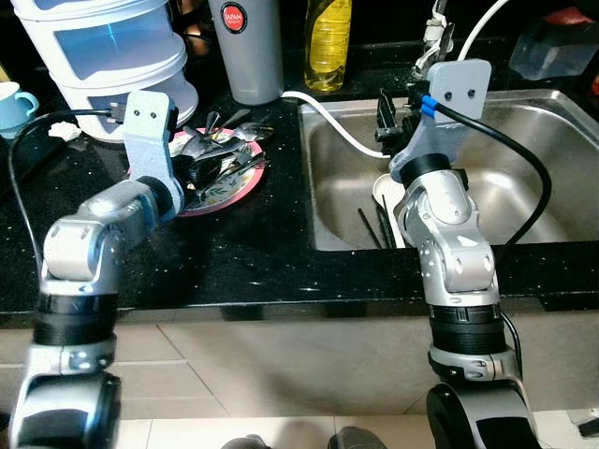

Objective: Kitchen organization

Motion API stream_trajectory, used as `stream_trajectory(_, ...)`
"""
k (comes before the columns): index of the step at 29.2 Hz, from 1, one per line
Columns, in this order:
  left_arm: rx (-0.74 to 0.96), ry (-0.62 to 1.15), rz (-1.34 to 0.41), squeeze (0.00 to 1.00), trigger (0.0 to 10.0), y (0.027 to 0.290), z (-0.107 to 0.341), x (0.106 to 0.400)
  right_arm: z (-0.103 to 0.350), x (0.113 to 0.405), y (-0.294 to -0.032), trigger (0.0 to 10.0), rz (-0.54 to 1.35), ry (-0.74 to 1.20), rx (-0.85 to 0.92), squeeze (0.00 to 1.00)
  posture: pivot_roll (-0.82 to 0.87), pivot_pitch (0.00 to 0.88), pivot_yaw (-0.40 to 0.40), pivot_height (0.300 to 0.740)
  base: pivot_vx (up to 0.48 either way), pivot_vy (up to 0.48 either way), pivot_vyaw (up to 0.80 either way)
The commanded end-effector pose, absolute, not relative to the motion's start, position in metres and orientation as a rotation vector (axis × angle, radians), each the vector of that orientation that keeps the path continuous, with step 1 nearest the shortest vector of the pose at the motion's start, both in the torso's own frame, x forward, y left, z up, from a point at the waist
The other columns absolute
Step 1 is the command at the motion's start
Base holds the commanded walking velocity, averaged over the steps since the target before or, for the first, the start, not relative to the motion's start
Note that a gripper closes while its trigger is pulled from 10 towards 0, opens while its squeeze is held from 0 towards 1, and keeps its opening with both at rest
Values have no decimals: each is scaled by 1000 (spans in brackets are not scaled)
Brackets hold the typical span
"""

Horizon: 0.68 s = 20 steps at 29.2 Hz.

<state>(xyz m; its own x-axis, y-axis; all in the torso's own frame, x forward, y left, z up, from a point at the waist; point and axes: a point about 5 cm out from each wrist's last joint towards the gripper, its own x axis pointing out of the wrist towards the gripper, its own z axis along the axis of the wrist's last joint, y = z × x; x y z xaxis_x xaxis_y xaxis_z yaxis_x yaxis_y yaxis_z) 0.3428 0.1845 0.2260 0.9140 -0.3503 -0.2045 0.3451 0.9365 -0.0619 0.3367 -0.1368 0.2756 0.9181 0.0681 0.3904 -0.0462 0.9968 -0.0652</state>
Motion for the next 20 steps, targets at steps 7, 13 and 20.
stream_trajectory(7, 22, 282, -369, 0, 9020, 200, 216, 353, 272, 333, -134, 10000, 62, -388, -44, 0, -12, 86, 77, 740, 0, 0, 0)
stream_trajectory(13, 17, 318, -427, 0, 3098, 200, 205, 356, 271, 333, -135, 10000, 57, -384, -44, 0, -12, 94, 79, 740, 0, 0, 0)
stream_trajectory(20, 43, 340, -448, 0, 0, 199, 197, 354, 271, 333, -135, 10000, 58, -383, -42, 0, -8, 92, 76, 740, 0, 0, 0)
